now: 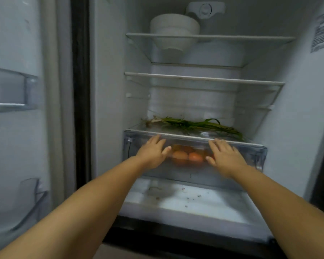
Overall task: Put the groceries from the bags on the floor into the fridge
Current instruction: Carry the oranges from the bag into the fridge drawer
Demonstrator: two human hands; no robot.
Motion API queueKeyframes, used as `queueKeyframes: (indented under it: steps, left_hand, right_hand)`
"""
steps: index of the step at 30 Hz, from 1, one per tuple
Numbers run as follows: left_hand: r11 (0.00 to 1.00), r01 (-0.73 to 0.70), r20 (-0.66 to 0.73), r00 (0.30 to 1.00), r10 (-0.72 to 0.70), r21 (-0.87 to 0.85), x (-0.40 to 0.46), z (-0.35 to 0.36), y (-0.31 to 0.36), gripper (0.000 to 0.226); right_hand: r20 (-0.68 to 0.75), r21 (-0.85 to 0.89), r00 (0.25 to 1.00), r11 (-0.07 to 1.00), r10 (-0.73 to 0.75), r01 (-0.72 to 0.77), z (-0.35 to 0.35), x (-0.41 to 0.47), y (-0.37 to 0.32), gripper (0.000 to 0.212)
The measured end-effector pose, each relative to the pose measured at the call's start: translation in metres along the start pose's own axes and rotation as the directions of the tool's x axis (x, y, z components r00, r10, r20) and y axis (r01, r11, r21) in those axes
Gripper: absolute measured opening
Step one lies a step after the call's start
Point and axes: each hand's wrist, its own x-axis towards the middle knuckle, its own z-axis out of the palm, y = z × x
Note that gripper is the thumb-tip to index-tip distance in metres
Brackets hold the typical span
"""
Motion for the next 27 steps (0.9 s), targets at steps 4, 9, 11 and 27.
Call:
queueKeyframes:
  steps: [4,9,11,27]
  left_hand:
    - [0.999,-0.024,-0.115,0.993,0.020,-0.035,-0.075,-0.003,0.014,0.043]
    - [0.996,-0.039,-0.246,0.969,0.018,-0.083,-0.172,0.001,0.033,0.030]
    - [0.993,-0.039,-0.286,0.958,0.006,-0.111,-0.209,0.004,0.035,0.028]
    - [0.826,0.562,-0.192,0.806,-0.560,-0.044,-0.576,0.028,-0.022,0.027]
  right_hand:
    - [-0.056,0.016,0.997,0.998,-0.054,0.055,-0.017,-0.065,-0.034,0.047]
    - [-0.230,0.213,0.966,0.962,-0.122,0.173,-0.024,-0.154,-0.108,0.031]
    - [-0.249,0.220,0.948,0.942,-0.198,0.254,-0.021,-0.183,-0.135,0.032]
    - [-0.082,0.387,0.675,0.601,-0.733,0.699,0.055,-0.372,-0.278,0.031]
